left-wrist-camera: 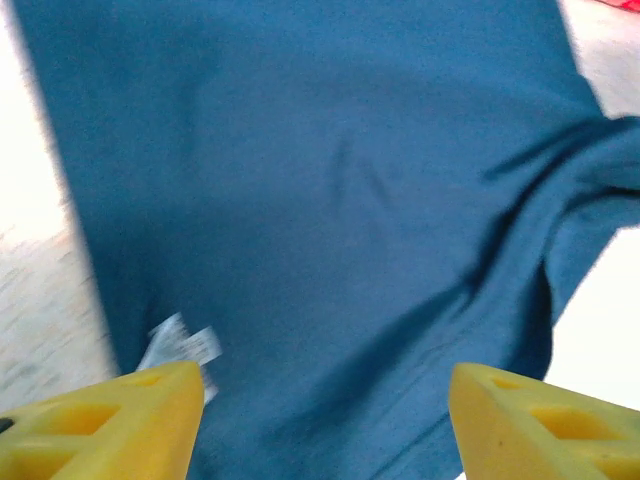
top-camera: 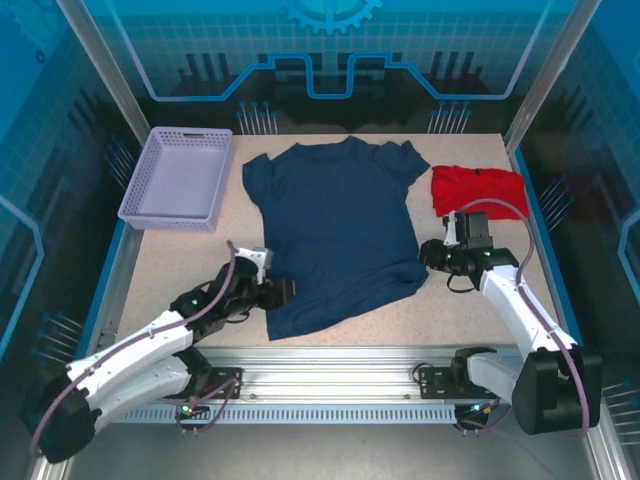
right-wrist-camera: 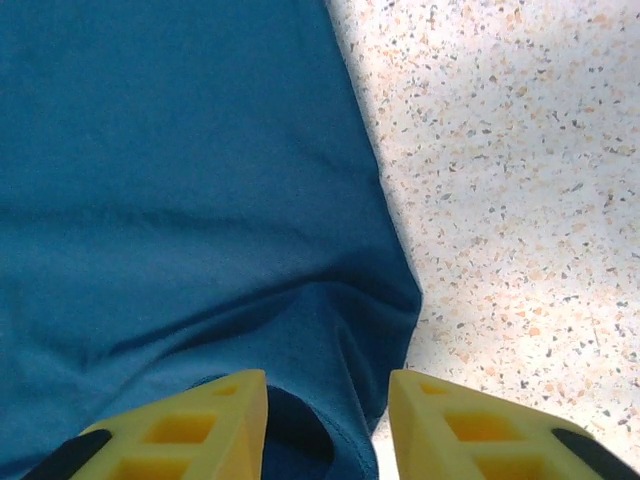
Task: Fold the inside-out t-shirt
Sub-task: Flatten out the T-shirt at the center of the table, then turn the T-shirt inside out at the center of the table.
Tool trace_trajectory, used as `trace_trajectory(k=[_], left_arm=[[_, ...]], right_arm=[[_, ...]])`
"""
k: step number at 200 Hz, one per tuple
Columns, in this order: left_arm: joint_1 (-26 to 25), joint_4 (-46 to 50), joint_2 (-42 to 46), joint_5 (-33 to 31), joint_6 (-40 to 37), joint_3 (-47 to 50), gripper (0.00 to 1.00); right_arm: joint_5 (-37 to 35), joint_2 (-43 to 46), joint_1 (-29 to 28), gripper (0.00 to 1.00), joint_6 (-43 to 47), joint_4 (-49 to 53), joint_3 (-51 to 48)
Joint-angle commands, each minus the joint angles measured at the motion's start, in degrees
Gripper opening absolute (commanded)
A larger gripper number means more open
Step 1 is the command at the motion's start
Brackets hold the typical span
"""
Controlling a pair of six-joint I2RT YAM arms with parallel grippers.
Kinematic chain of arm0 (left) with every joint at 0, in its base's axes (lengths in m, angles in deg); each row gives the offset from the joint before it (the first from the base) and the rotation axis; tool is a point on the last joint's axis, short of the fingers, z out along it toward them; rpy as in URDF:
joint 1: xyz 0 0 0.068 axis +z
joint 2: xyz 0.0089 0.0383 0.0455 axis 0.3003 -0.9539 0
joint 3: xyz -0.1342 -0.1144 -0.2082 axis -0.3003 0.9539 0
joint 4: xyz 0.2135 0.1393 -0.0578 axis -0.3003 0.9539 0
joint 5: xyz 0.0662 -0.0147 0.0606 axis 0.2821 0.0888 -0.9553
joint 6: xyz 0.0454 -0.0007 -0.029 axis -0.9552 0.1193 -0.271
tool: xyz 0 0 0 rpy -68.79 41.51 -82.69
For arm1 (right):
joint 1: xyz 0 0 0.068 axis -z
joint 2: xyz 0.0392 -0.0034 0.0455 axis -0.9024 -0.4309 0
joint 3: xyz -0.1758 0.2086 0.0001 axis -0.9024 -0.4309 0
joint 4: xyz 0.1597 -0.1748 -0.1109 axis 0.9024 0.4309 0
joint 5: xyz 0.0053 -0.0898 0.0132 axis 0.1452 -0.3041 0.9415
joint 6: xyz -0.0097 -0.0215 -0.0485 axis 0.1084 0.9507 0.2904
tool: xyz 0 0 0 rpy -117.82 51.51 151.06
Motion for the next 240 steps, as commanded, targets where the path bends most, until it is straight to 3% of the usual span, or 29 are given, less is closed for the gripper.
trace_trajectory(k=[1, 25, 45, 97, 126, 206, 240], left_arm=[[-5.0, -8.8, -10.9, 1.8, -11.6, -6.6, 0.68], [-11.5, -6.7, -27.7, 2.2, -21.6, -17.2, 0.63], [-12.8, -5.4, -37.8, 3.8, -25.8, -23.5, 0.55], [-12.7, -2.3, -50.7, 5.5, -29.9, -31.8, 0.48], [-12.7, -1.6, -53.3, 6.2, -30.3, -33.4, 0.40], [-12.3, -0.4, -52.4, 6.5, -29.5, -34.2, 0.00], [-10.0, -1.7, -46.2, 9.8, -25.9, -32.5, 0.00]], right_arm=[[0.2, 0.3, -0.8, 0.40, 0.4, -1.8, -0.5], [0.8, -1.1, -1.9, 0.41, 0.5, -2.3, 0.6], [1.0, -0.9, -2.4, 0.41, 0.8, -2.4, 0.6], [0.9, 1.3, -2.5, 0.41, 1.4, -1.8, -0.4], [1.4, 1.0, -2.5, 0.42, 1.2, -2.3, -0.8], [2.6, 1.4, -2.6, 0.42, 1.3, -1.9, -0.8], [6.0, 5.0, -3.4, 0.42, 5.7, -0.3, 0.4]])
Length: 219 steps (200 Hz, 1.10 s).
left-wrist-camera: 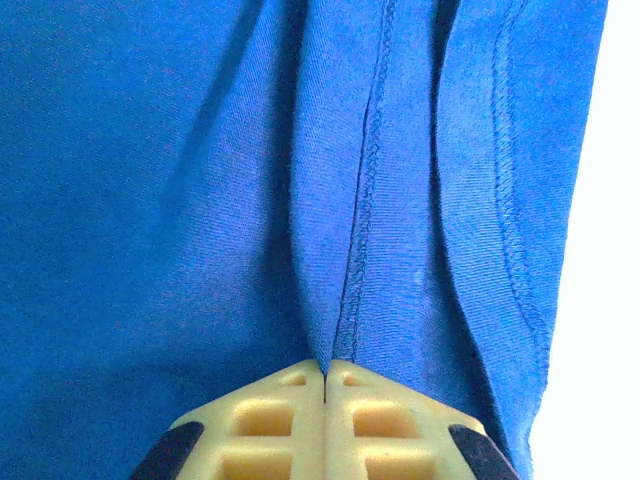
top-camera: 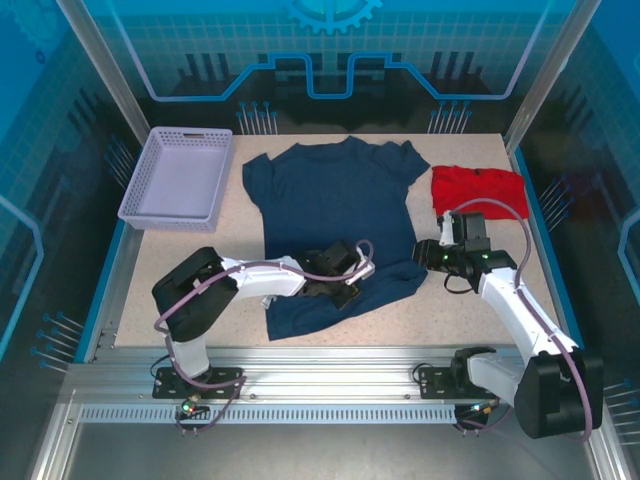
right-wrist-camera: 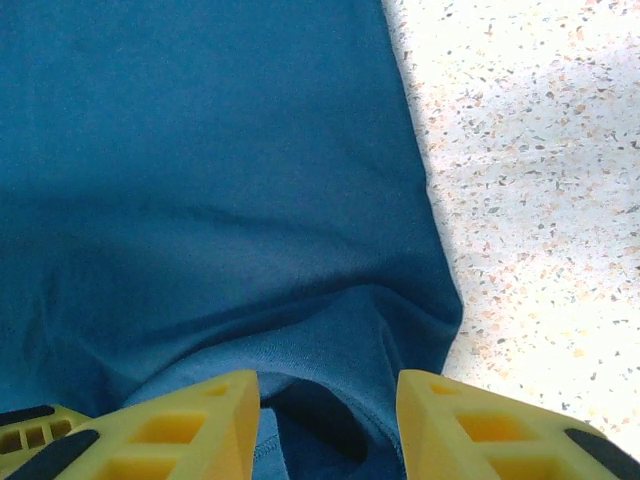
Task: Fold the inside-out t-shirt
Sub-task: Turn the T-shirt inside out at the center of the table.
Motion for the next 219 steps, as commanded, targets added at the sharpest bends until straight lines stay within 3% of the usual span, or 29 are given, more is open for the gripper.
trace_trajectory(k=[1, 24, 40, 70, 91, 148, 176, 219], left_arm=[[2.3, -0.3, 6.3, 4.2, 3.6, 0.8, 0.00], [5.8, -4.9, 11.6, 10.0, 10.7, 4.2, 0.00], [7.9, -8.6, 13.5, 14.6, 15.3, 6.0, 0.00], [13.0, -10.9, 15.4, 19.7, 22.8, 6.3, 0.00], [15.7, -10.7, 16.2, 23.2, 26.0, 5.6, 0.00], [18.3, -1.9, 19.2, 27.3, 29.1, -1.1, 0.00], [18.4, -0.3, 21.0, 28.0, 30.6, -3.1, 0.00], [18.6, 3.4, 23.0, 28.3, 28.5, -6.3, 0.00]], right_arm=[[4.0, 3.9, -1.7, 0.42, 4.4, 1.4, 1.1], [9.8, 8.2, -7.9, 0.43, 10.4, -1.0, 0.0], [13.1, 8.6, -14.6, 0.43, 10.5, -8.4, -3.2], [1.8, 7.1, -29.8, 0.40, 12.3, -26.8, -12.4], [-3.8, 3.1, -35.8, 0.39, 14.8, -44.7, -19.3], [-17.5, -22.0, -42.5, 0.34, 18.2, -65.4, -17.2], [-23.6, -30.2, -45.1, 0.31, 21.8, -70.2, -14.0], [-27.3, -36.8, -44.1, 0.28, 20.6, -76.4, -13.3]])
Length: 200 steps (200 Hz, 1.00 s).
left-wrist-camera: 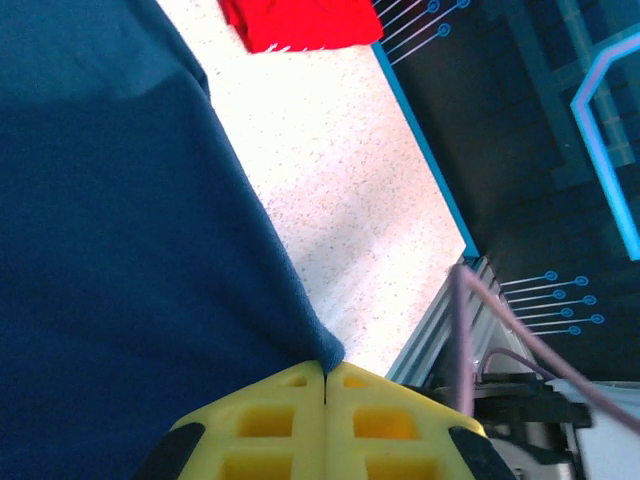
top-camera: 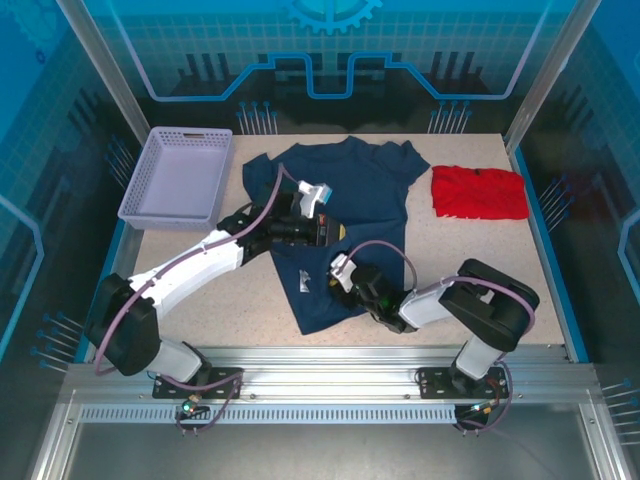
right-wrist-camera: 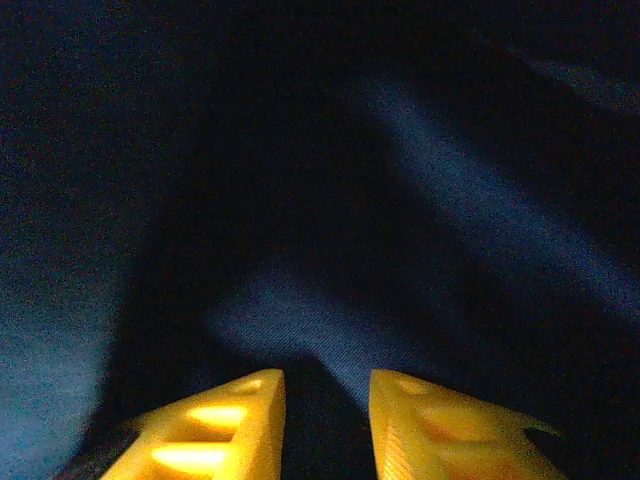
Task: Fold the inside-out t-shirt
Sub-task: Turn the T-shirt inside out at the center of the table.
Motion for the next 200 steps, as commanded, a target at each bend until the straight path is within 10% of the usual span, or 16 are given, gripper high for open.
trace_trajectory(k=[1, 200], left_arm=[[0.6, 4.2, 2.7, 2.0, -1.1, -2.4, 0.00], [-7.8, 0.0, 4.5, 5.2, -2.1, -14.7, 0.00]], right_arm=[[-4.3, -2.0, 0.5, 0.28, 0.2, -7.9, 0.8], [-6.5, -5.7, 11.2, 0.40, -5.2, 15.7, 18.1]])
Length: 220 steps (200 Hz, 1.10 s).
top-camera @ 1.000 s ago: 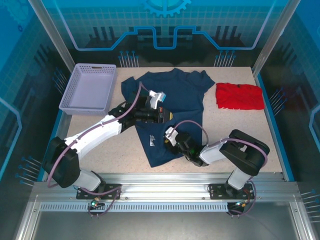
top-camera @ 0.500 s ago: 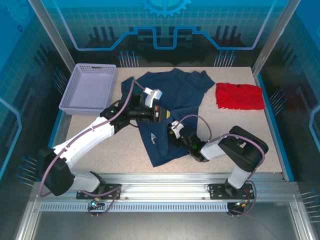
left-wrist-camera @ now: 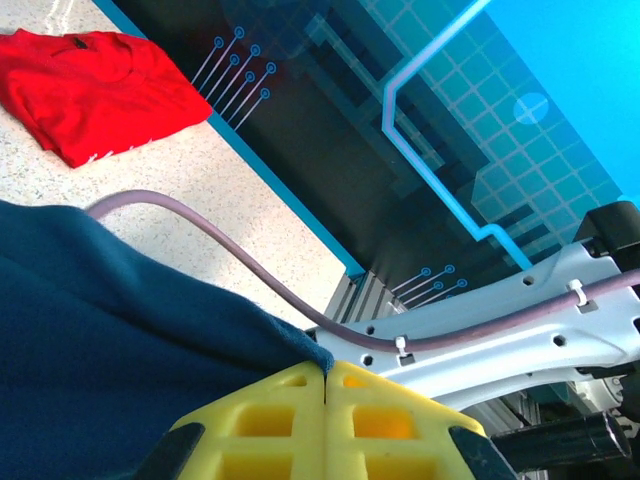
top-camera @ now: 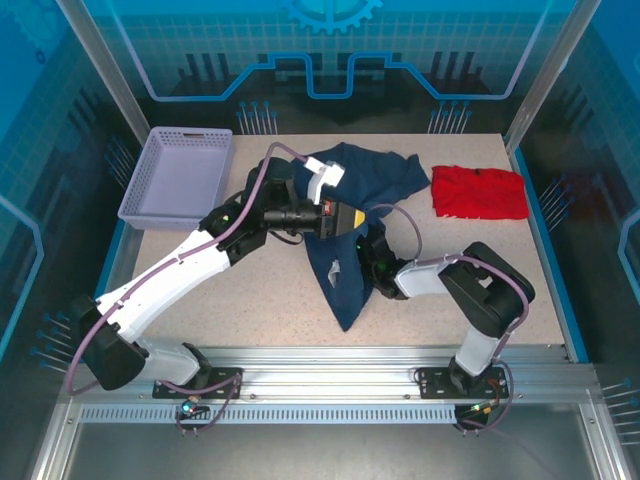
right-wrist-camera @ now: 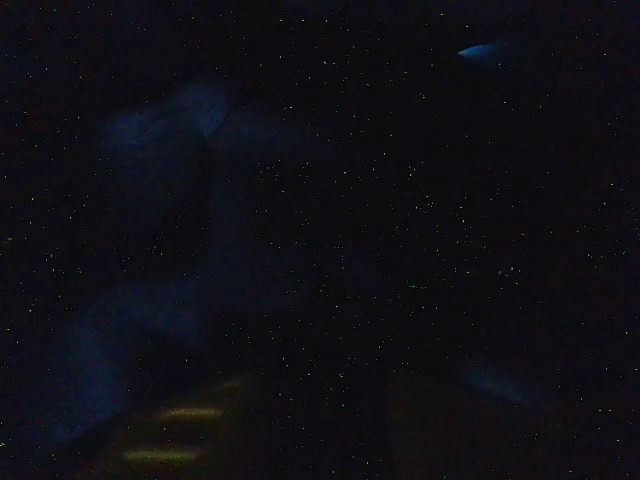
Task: Fold the inside-out t-shirt
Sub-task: Turn the T-shirt inside out at the center of the table.
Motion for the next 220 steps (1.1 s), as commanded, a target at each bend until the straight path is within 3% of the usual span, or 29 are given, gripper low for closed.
trace_trajectory(k=[1, 29, 40, 68, 105, 174, 220], left_arm=[[-1.3, -2.3, -0.5, 2.5, -0.8, -2.8, 0.00], [-2.9, -2.0, -2.7, 3.0, -1.1, -7.0, 0.00], [-3.4, -1.9, -3.1, 3.0, -1.5, -8.4, 0.00], [-3.4, -1.4, -3.2, 2.6, -1.6, -11.6, 0.00], [-3.4, -1.7, -2.5, 2.9, -2.0, -13.6, 0.00], [-3.2, -0.6, -2.1, 3.2, -3.6, -18.5, 0.00], [-2.1, -0.6, -1.6, 2.5, -4.1, -22.9, 0.00]], right_arm=[[-0.4, -2.3, 0.1, 0.41, -1.5, 7.5, 4.4], [-2.7, -5.2, 0.2, 0.50, -3.9, 15.3, 10.1], [-4.3, -6.3, 0.3, 0.59, -4.3, 17.4, 12.6], [-5.4, -7.6, 0.9, 0.71, -4.7, 19.9, 14.8], [-5.9, -10.4, 1.5, 0.81, -3.1, 24.2, 19.3], [-4.0, -15.1, 3.4, 0.89, -6.4, 35.7, 26.0], [-1.5, -16.9, 4.7, 0.86, -7.9, 40.8, 29.2]])
